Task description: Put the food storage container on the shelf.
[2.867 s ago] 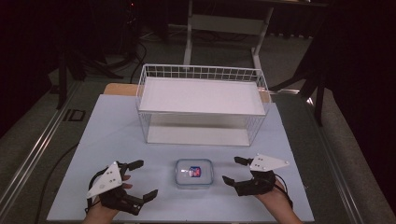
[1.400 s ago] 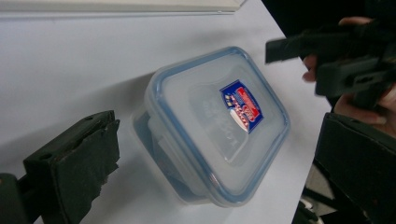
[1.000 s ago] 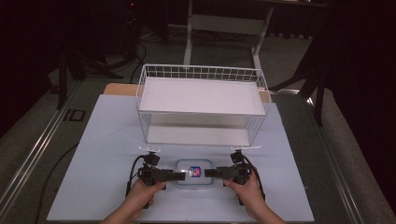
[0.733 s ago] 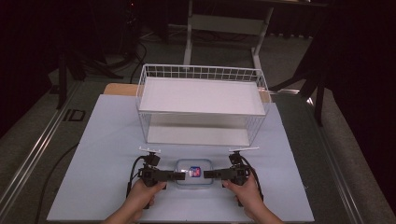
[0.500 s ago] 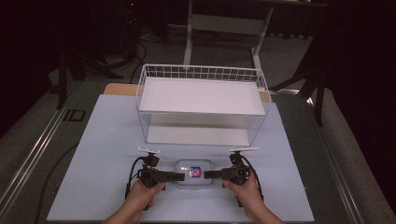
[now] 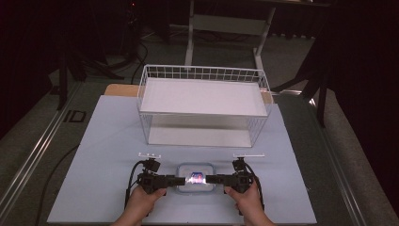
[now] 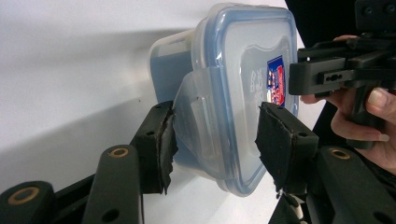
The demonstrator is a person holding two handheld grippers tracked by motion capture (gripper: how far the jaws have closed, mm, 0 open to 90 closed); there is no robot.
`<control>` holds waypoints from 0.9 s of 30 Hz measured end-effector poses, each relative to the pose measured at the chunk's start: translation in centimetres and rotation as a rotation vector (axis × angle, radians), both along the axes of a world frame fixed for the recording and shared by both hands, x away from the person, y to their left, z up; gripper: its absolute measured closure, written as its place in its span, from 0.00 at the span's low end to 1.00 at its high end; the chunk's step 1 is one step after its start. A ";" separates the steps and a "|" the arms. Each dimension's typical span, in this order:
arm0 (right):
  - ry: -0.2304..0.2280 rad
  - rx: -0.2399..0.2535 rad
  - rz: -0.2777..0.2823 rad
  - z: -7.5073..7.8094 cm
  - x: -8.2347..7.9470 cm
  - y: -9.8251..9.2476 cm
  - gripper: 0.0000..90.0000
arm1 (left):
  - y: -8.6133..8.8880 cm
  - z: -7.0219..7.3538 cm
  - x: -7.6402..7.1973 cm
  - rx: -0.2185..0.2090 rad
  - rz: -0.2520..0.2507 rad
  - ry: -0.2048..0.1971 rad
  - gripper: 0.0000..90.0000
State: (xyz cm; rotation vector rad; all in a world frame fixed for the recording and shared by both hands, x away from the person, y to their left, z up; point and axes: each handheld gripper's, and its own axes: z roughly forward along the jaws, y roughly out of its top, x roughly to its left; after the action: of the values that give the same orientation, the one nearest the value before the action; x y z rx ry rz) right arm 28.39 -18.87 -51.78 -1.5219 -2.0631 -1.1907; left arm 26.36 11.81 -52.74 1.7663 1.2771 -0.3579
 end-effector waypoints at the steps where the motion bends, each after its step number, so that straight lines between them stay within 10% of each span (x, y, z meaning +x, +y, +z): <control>1: -0.006 -0.001 -0.001 0.0 -0.2 0.0 0.52 | 0.0 0.1 -0.1 0.001 0.000 -0.003 0.55; 17: -0.090 -0.031 -0.015 0.4 -1.6 0.1 0.52 | -0.8 0.8 -1.0 0.049 0.040 -0.044 0.56; 27: -0.157 0.002 -0.073 2.7 0.6 -0.5 0.52 | -1.2 3.4 2.1 0.019 0.049 -0.118 0.56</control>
State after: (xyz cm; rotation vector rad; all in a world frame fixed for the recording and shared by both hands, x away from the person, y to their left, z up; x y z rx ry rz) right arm 29.00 -19.41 -49.04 -1.5598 -2.1195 -1.3798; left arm 28.47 10.61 -49.34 1.7422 1.2411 -0.2109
